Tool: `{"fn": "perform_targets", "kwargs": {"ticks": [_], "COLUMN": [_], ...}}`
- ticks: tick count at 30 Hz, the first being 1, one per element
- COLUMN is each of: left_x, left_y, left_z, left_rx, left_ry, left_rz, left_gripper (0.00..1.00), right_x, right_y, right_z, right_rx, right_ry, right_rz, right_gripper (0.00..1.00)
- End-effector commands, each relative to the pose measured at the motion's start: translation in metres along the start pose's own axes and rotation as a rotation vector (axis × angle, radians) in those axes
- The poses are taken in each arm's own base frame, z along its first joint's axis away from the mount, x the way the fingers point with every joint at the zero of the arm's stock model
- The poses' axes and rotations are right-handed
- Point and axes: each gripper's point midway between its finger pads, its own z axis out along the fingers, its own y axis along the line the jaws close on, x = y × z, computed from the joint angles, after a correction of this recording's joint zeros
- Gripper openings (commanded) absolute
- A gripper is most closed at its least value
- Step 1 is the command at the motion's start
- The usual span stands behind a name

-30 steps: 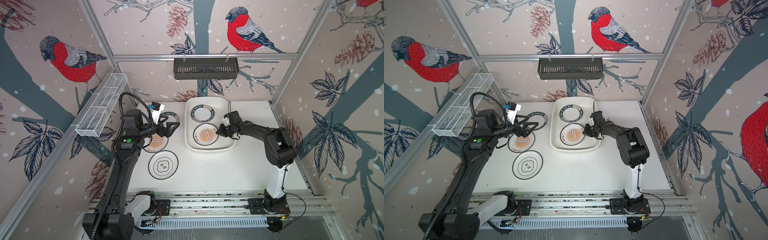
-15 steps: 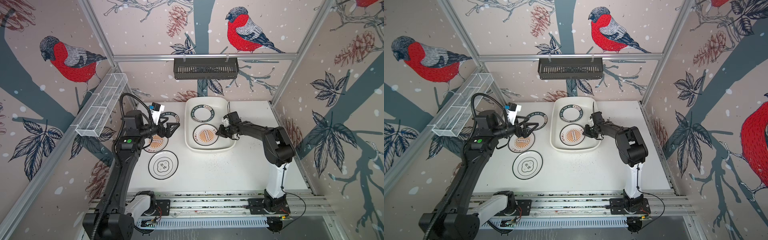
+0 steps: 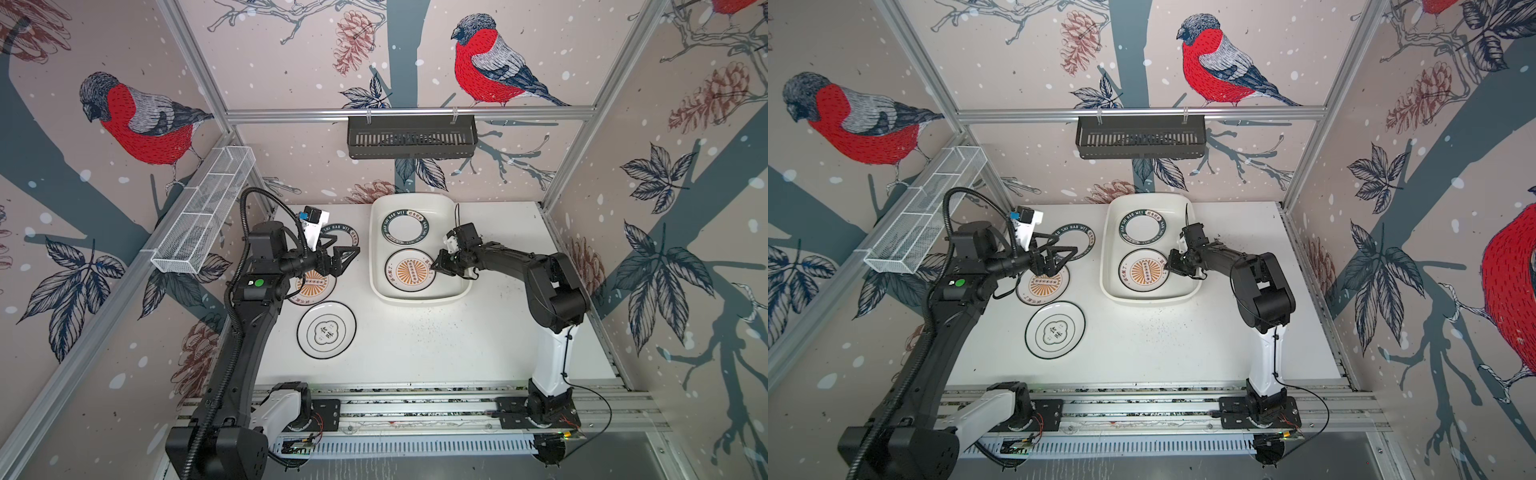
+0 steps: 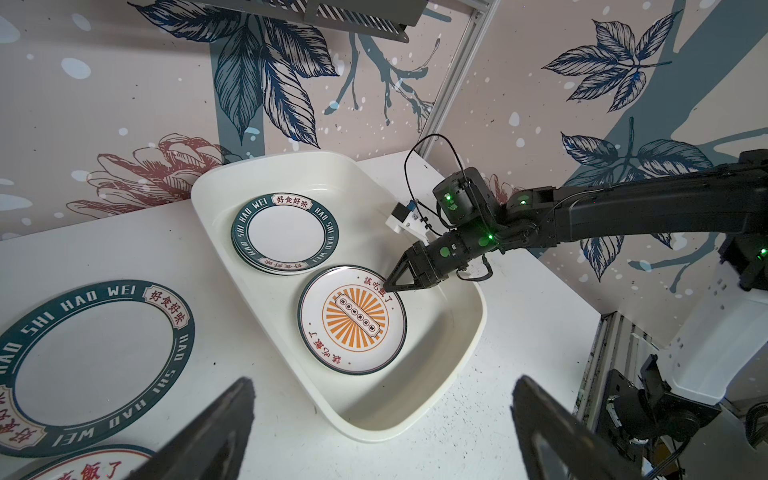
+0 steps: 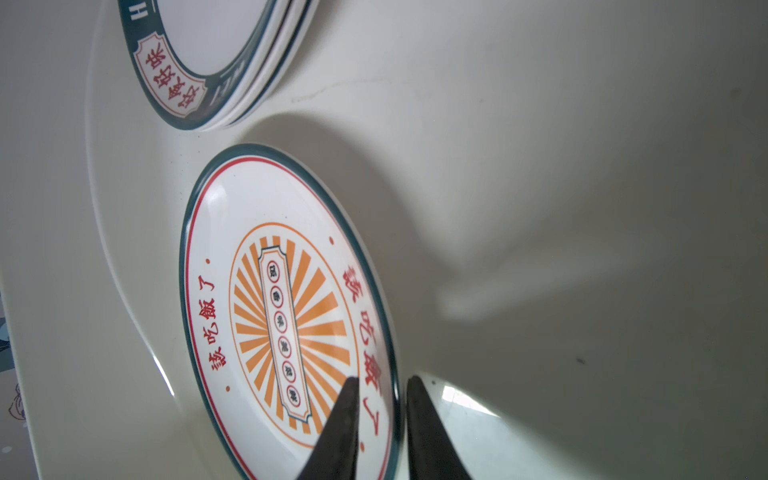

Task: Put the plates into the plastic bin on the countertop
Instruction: 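Lower the sunburst plate flat into the bin beside the green-rimmed stack, then open the right gripper and lift it off the sunburst plate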

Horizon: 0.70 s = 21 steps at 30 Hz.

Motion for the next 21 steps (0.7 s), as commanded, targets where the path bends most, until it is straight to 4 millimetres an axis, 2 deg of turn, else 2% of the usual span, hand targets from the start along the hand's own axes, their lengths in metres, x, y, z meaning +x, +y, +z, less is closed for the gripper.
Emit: {"fn": "perform_targets", "kwargs": {"ticks": [1, 6, 14, 18, 21], "left_x": [-0.008, -0.009, -0.013, -0.011, -0.009], "left_y": [-0.004, 0.0, 0.018, 0.028, 0.035], "left_z": [-0.002, -0.003, -0.003, -0.003, -0.003], "left_rx": [0.017, -0.011, -0.115, -0.162, -0.201], "left_ry": [-0.029, -0.029, -0.039, -0.038, -0.032], "left_rz": [0.033, 0.04, 0.039, 0.042, 0.053], "left_gripper": [0.96, 0.97, 0.97, 0.97, 0.96], "right_x": [-0.004, -0.017, -0.046, -0.049, -0.041], "right_y": [0.001, 0.008, 0.046, 0.068, 0.087], "right_z": [-0.006, -0.024, -0.092, -0.124, -0.14], "right_rx": [0.013, 0.015, -0.012, -0.044, -0.075], "right_ry": [-0.011, -0.067, -0.241, -0.299, -0.323], "right_rz": [-0.015, -0.028, -0.111, -0.153, -0.199], "right_gripper": [0.25, 0.28, 0.32, 0.32, 0.32]}}
